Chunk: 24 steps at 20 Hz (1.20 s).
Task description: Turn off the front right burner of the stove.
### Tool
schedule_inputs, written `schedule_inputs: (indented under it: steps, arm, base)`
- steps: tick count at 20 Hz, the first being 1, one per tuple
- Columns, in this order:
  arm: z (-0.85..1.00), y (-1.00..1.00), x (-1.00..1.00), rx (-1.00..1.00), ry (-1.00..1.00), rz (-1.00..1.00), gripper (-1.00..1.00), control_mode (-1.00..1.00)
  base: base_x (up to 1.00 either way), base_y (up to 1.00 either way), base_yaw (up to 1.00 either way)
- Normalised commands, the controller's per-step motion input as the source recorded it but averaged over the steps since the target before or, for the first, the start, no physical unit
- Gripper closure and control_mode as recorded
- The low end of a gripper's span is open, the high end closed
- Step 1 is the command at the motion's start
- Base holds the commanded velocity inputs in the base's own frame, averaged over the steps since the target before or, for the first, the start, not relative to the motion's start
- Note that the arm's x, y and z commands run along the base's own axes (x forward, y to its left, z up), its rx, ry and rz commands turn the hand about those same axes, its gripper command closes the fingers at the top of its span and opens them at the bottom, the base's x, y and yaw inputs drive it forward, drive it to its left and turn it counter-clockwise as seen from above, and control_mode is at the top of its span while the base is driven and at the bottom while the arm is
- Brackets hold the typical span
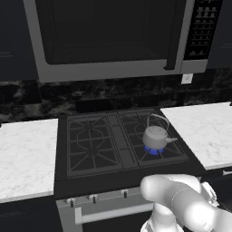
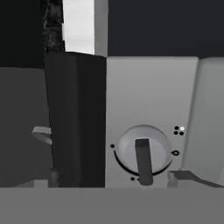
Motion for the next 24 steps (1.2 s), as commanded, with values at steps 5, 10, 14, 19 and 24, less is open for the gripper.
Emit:
schedule_inputs:
  steps: [5, 10, 14, 19, 24]
  arm:
    - [-0.01, 0.00, 0.01, -0.01, -0.09, 0.01, -1.00, -1.00]
    - [-0.05, 0.01, 0.17, -0.06, 0.07, 0.01, -1.00, -1.00]
    - [-0.16, 0.05, 0.14, -0.12, 0.01, 0.00, -1.00, -1.00]
    - [-0.12, 0.00, 0.07, -0.06, -0.02, 0.00, 1.00, -1.00]
    - [0.00, 0.00, 0.12, 0.00, 0.00, 0.00, 1.00, -1.00]
  base:
    - [0.00, 0.00, 0.00]
    - [0.00, 0.00, 0.00]
    - [0.00, 0.00, 0.00]
    - [0.00, 0.00, 0.00]
    - [0.00, 0.00, 0.00]
